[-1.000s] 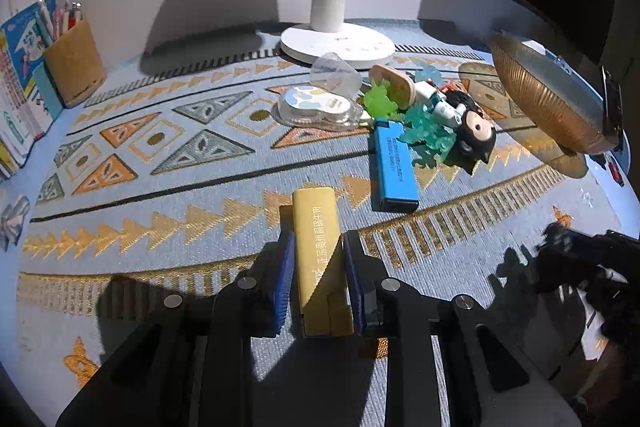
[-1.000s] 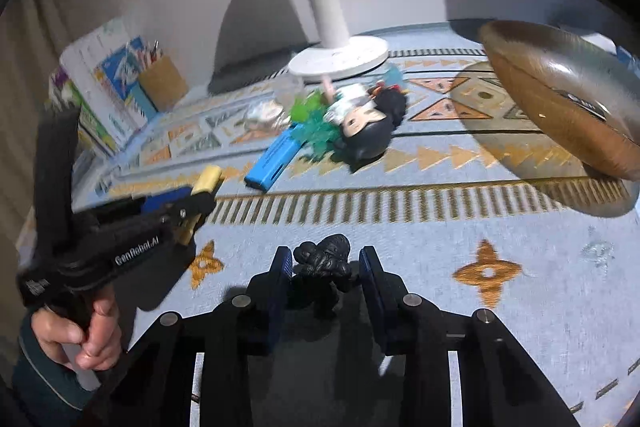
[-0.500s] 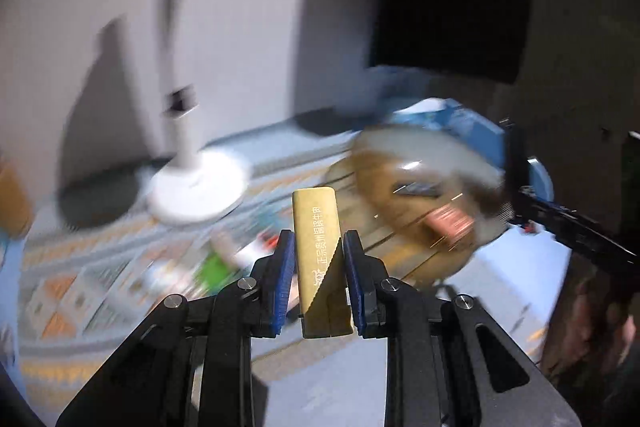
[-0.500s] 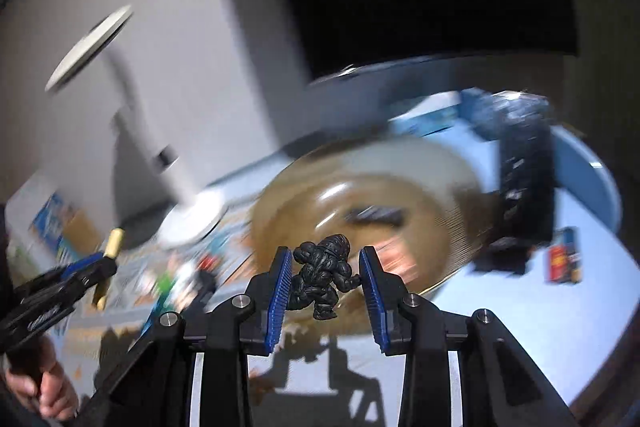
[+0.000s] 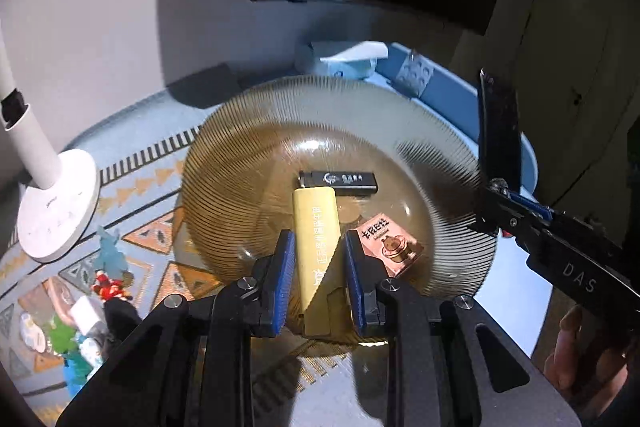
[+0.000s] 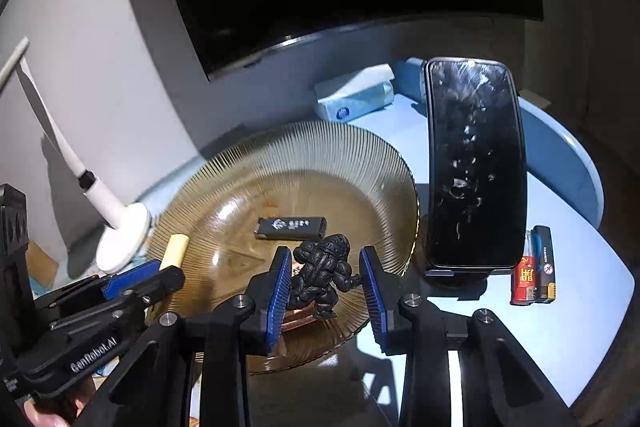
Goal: Organize rigid objects
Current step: 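Carry both held items into the amber glass bowl and open both tools, then move both open tools back toward the remaining objects on the rug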
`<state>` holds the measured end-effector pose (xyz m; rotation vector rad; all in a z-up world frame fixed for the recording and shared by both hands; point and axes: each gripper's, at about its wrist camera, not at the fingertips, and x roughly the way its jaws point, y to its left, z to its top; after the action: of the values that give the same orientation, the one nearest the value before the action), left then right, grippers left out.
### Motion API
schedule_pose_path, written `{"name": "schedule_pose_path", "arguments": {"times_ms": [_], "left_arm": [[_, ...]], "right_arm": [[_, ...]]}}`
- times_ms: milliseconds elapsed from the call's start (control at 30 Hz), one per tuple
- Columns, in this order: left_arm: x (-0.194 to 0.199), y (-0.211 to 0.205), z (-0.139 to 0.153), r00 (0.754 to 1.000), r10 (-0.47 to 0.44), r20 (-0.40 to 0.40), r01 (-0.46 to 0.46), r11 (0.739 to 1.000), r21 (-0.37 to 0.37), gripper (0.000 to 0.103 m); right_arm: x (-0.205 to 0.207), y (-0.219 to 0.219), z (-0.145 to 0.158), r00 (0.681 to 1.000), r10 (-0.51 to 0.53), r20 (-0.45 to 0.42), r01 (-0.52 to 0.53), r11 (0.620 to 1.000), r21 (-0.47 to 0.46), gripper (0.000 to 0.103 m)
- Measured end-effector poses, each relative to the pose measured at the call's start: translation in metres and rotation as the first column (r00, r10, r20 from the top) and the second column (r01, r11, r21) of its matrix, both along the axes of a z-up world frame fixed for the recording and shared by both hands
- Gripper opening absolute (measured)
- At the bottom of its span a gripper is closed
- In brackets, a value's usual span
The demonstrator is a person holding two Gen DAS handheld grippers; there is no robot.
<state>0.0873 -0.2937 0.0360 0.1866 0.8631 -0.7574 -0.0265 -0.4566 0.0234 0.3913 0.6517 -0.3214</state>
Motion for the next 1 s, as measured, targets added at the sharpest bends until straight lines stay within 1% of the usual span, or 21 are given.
{"name": "schedule_pose_path", "arguments": {"times_ms": [100, 133, 200, 267, 333, 367, 400, 433, 467, 500, 567, 667, 767, 833, 933, 1000], "left_arm": [[0.001, -0.007, -0.002, 1.000, -0.016, 0.004, 0.016, 1.000, 0.014, 0.022], [0.001, -0.008, 0.000, 1.000, -0.024, 0.005, 0.024, 1.000, 0.014, 0.028], [0.000, -0.007, 0.007, 1.000, -0.019, 0.012, 0.019, 1.000, 0.018, 0.044], [-0.003, 0.008, 0.022, 0.999, -0.001, 0.042, 0.001, 1.000, -0.007, 0.044], [-0.007, 0.032, 0.042, 0.996, 0.029, 0.081, -0.026, 0.999, -0.043, 0.044], [-0.009, 0.043, 0.050, 0.994, 0.043, 0.096, -0.037, 0.998, -0.058, 0.044], [-0.013, 0.058, 0.059, 0.991, 0.063, 0.115, -0.054, 0.995, -0.079, 0.047], [-0.017, 0.074, 0.067, 0.988, 0.082, 0.134, -0.069, 0.993, -0.100, 0.054], [-0.022, 0.091, 0.076, 0.982, 0.111, 0.156, -0.092, 0.988, -0.121, 0.060], [-0.027, 0.109, 0.084, 0.973, 0.145, 0.180, -0.119, 0.983, -0.143, 0.070], [-0.040, 0.142, 0.097, 0.951, 0.208, 0.231, -0.169, 0.969, -0.179, 0.071], [-0.058, 0.189, 0.109, 0.923, 0.275, 0.269, -0.228, 0.954, -0.193, 0.071], [-0.074, 0.231, 0.111, 0.892, 0.344, 0.293, -0.296, 0.935, -0.196, 0.071], [-0.082, 0.258, 0.106, 0.876, 0.380, 0.298, -0.336, 0.923, -0.189, 0.071], [-0.083, 0.291, 0.085, 0.859, 0.431, 0.277, -0.398, 0.902, -0.168, 0.071], [-0.078, 0.306, 0.061, 0.848, 0.464, 0.256, -0.445, 0.886, -0.131, 0.071]], "right_arm": [[0.006, -0.004, -0.005, 0.999, -0.014, -0.029, 0.013, 1.000, -0.014, 0.034], [0.007, -0.005, -0.006, 0.999, -0.019, -0.038, 0.018, 1.000, -0.013, 0.035], [0.007, -0.009, -0.004, 0.999, -0.022, -0.048, 0.021, 1.000, -0.008, 0.035], [0.001, -0.009, 0.004, 0.999, -0.040, -0.032, 0.040, 0.999, -0.024, 0.036], [-0.012, -0.009, 0.020, 0.998, -0.062, 0.012, 0.063, 0.997, -0.048, 0.040], [-0.018, -0.009, 0.028, 0.997, -0.070, 0.035, 0.072, 0.996, -0.054, 0.048], [-0.027, -0.005, 0.038, 0.995, -0.076, 0.071, 0.081, 0.995, -0.063, 0.057], [-0.033, -0.002, 0.044, 0.993, -0.077, 0.095, 0.083, 0.994, -0.070, 0.061], [-0.040, 0.005, 0.052, 0.990, -0.071, 0.125, 0.081, 0.993, -0.083, 0.062], [-0.044, 0.012, 0.057, 0.989, -0.058, 0.139, 0.071, 0.993, -0.091, 0.062], [-0.047, 0.031, 0.065, 0.987, -0.014, 0.159, 0.030, 0.995, -0.098, 0.062], [-0.049, 0.064, 0.072, 0.978, 0.077, 0.192, -0.061, 0.994, -0.088, 0.062], [-0.045, 0.101, 0.073, 0.964, 0.170, 0.203, -0.158, 0.985, -0.073, 0.062], [-0.040, 0.129, 0.067, 0.956, 0.228, 0.185, -0.217, 0.973, -0.075, 0.062], [-0.029, 0.169, 0.047, 0.944, 0.301, 0.136, -0.293, 0.953, -0.073, 0.062], [-0.019, 0.190, 0.027, 0.929, 0.354, 0.107, -0.353, 0.935, -0.036, 0.062]]}}
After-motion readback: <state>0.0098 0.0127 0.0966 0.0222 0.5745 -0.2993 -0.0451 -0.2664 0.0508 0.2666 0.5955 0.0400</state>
